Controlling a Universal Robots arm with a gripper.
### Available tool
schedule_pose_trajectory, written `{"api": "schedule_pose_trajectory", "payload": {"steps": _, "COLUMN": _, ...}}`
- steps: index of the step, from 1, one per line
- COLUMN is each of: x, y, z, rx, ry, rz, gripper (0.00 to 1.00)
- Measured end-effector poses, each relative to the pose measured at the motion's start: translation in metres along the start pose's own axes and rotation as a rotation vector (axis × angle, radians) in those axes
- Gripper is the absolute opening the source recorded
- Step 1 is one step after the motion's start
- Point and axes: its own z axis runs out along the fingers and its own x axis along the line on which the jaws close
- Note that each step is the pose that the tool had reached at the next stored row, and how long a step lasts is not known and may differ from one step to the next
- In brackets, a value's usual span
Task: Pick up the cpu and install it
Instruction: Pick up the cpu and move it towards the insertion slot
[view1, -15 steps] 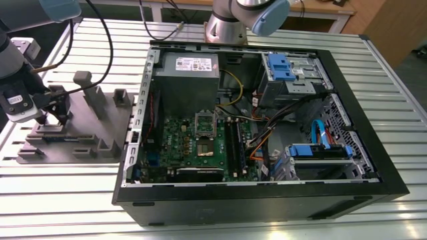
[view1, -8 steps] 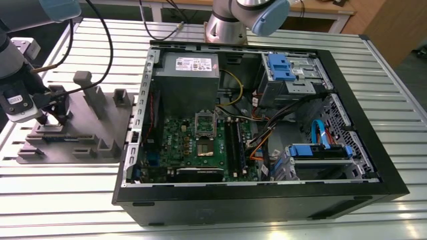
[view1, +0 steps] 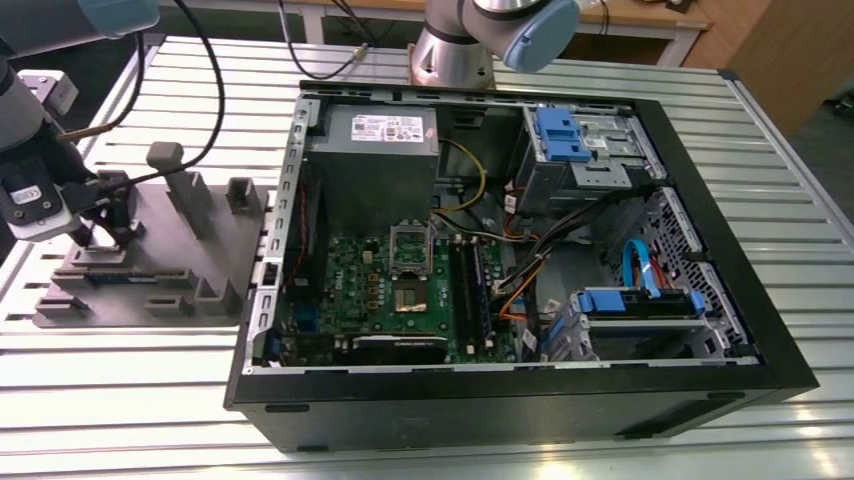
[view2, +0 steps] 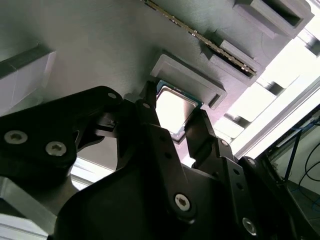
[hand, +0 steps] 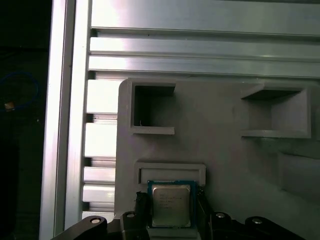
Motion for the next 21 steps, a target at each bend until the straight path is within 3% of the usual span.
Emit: {"api": "schedule_pose_trajectory", "payload": {"steps": 21, "x": 0.0, "y": 0.0004, "z": -0.0075, "rx": -0.0001, "ry": 0.0, "rz": 0.0, "gripper": 0.47}}
